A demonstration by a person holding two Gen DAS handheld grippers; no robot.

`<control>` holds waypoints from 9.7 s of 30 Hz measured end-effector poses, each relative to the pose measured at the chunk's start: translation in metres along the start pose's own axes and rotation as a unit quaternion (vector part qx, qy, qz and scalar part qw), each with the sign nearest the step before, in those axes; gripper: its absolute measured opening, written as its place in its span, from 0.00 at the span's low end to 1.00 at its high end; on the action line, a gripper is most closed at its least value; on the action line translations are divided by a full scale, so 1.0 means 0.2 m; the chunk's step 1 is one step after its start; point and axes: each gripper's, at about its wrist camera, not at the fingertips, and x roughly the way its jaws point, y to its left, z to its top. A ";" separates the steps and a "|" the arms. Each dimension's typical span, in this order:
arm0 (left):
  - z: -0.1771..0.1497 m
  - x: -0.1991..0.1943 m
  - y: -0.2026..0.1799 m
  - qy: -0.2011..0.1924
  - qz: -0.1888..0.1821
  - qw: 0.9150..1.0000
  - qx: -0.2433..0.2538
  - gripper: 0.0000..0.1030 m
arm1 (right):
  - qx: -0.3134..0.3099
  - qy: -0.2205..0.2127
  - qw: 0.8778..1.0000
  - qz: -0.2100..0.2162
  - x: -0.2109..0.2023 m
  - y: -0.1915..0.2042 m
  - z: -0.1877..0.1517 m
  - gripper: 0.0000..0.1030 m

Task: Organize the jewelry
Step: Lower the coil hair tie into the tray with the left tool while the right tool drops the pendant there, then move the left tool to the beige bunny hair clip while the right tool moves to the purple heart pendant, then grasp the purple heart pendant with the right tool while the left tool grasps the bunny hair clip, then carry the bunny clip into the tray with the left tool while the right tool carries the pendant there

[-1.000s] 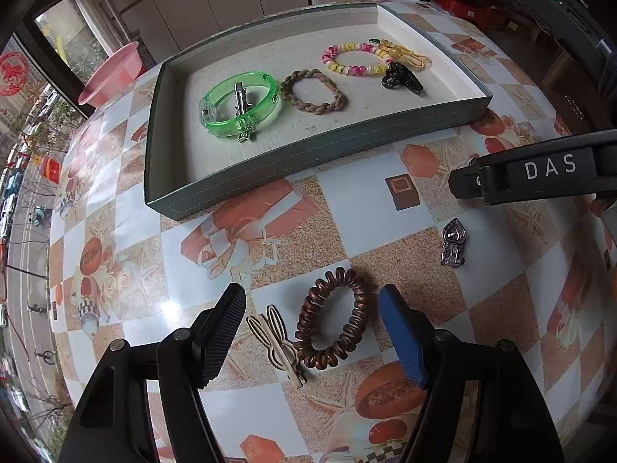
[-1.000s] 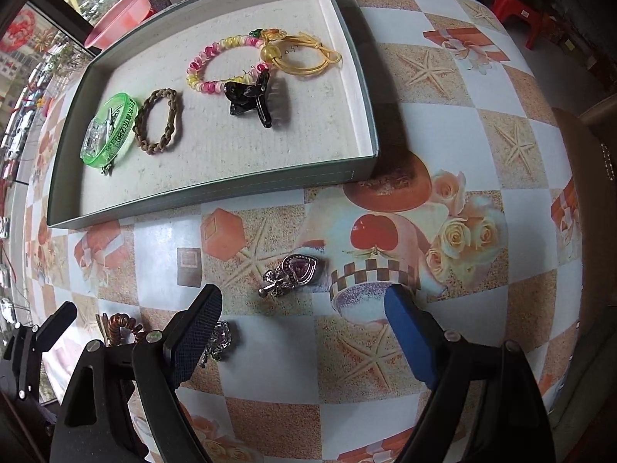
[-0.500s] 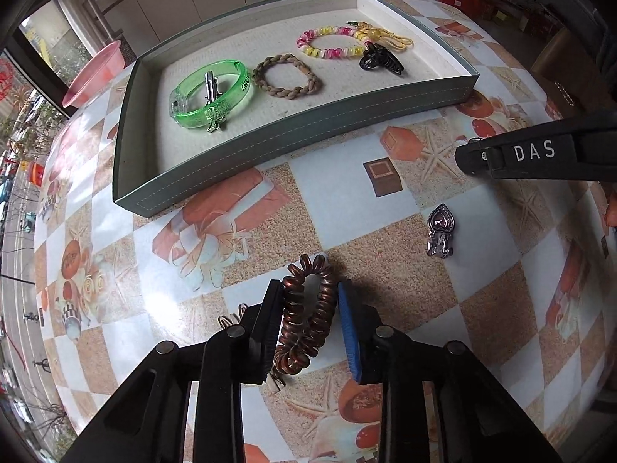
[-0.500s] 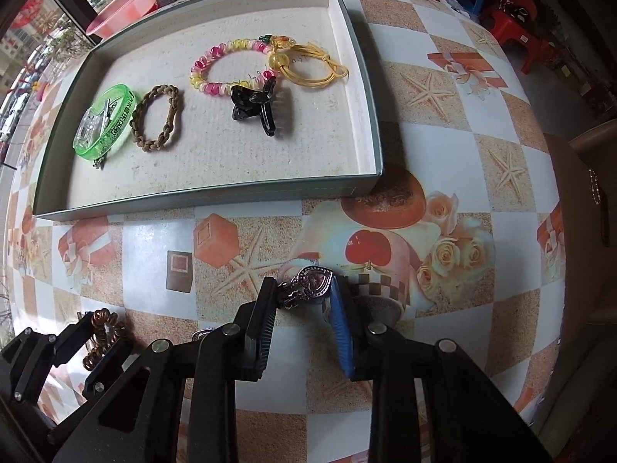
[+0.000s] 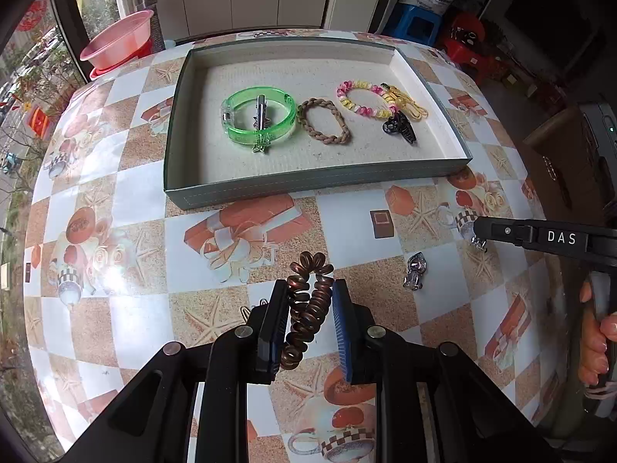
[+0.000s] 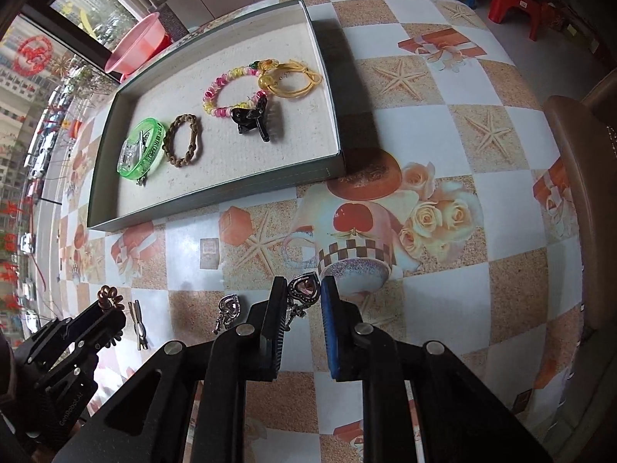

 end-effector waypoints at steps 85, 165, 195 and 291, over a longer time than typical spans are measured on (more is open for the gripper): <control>0.34 -0.06 0.06 -0.071 0.109 0.991 -0.036 1.00 | -0.035 -0.029 0.998 0.050 -0.08 0.21 0.29 0.83; -0.17 0.25 0.11 0.038 0.106 0.991 -0.073 0.91 | -0.067 0.025 0.991 -0.117 0.38 0.72 -0.08 0.35; -0.18 0.09 0.04 0.025 0.059 0.997 -0.040 0.12 | -0.034 0.029 0.997 -0.056 0.19 0.27 -0.23 0.18; 0.27 -0.10 0.00 -0.068 0.044 0.997 -0.015 0.31 | -0.018 -0.030 0.999 0.032 -0.24 0.11 0.11 0.18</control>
